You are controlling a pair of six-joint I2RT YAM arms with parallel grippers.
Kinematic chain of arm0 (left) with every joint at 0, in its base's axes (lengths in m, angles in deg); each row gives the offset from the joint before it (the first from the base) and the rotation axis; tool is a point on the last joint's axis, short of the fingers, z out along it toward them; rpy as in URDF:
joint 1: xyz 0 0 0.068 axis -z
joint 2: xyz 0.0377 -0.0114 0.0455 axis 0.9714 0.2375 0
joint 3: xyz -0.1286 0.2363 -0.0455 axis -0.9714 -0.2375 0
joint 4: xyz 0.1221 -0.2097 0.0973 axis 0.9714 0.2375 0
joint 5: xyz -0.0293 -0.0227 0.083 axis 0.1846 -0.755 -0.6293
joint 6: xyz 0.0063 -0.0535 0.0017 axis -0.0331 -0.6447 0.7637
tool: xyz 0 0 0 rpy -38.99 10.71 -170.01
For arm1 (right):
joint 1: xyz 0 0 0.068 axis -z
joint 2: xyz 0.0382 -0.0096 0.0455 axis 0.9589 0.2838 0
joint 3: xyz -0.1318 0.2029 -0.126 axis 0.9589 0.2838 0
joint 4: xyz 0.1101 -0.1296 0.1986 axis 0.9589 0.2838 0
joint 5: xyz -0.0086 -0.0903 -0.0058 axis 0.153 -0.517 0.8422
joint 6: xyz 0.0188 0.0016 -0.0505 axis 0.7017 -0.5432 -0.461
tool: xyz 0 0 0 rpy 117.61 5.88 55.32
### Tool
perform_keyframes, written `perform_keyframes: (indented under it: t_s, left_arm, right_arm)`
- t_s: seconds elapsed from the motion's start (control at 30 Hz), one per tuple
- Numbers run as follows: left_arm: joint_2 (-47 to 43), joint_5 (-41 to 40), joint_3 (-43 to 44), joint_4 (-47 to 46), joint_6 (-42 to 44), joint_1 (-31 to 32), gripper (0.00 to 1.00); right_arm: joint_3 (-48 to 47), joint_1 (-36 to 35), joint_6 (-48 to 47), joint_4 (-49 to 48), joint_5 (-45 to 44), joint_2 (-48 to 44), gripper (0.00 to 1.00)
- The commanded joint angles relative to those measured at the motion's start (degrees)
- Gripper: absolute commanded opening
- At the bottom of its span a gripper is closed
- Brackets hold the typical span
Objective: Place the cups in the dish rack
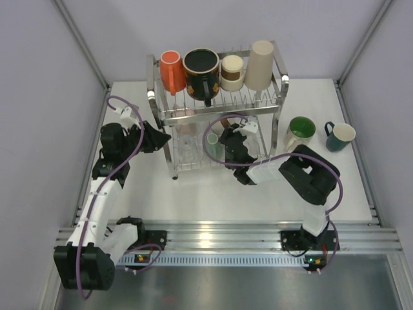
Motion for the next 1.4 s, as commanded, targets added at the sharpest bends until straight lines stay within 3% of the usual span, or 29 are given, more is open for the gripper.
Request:
perform_keyframes:
  t_s: [0.0, 0.2, 0.33, 0.53, 0.77, 0.9, 1.07, 1.17, 1.37]
  left_arm:
    - [-2.67, 5.37, 0.74, -4.91, -1.78, 0.81, 0.00]
    - [-1.79, 5.46, 0.57, -5.35, -1.96, 0.81, 0.00]
    - [-1.09, 5.63, 0.57, -6.06, -2.13, 0.81, 0.00]
    - [-1.00, 5.54, 0.22, -6.67, -2.48, 0.81, 0.00]
    - [-0.83, 5.37, 0.04, -6.67, -2.22, 0.81, 0.00]
    - [-0.65, 5.37, 0.22, -6.76, -2.48, 0.81, 0.00]
    - [-0.83, 5.28, 0.30, -6.93, -2.83, 0.81, 0.00]
    - [-1.09, 5.11, 0.04, -6.93, -2.92, 0.90, 0.00]
    - [-1.27, 5.10, -0.84, -7.64, -3.45, 0.81, 0.00]
  right_arm:
    - [-2.01, 1.48, 0.00, -1.36, -3.53, -0.69, 0.00]
    - [-4.38, 5.26, 3.33, 5.13, 1.81, -0.79, 0.00]
    - [-7.46, 7.63, 4.83, 8.47, 11.21, 0.44, 0.00]
    - [-9.04, 8.16, 6.41, 12.34, 12.99, 1.32, 0.00]
    - [-9.13, 8.34, 7.29, 12.53, 14.92, 1.68, 0.00]
    - [-8.96, 8.60, 8.87, 13.05, 21.23, 1.50, 0.00]
    - [-5.71, 8.87, 11.50, 4.98, 28.63, 1.06, 0.00]
    - [-4.03, 8.34, 13.00, 3.03, 26.88, 0.45, 0.00]
    - [-6.23, 4.65, 15.29, 12.35, 10.46, -1.05, 0.00]
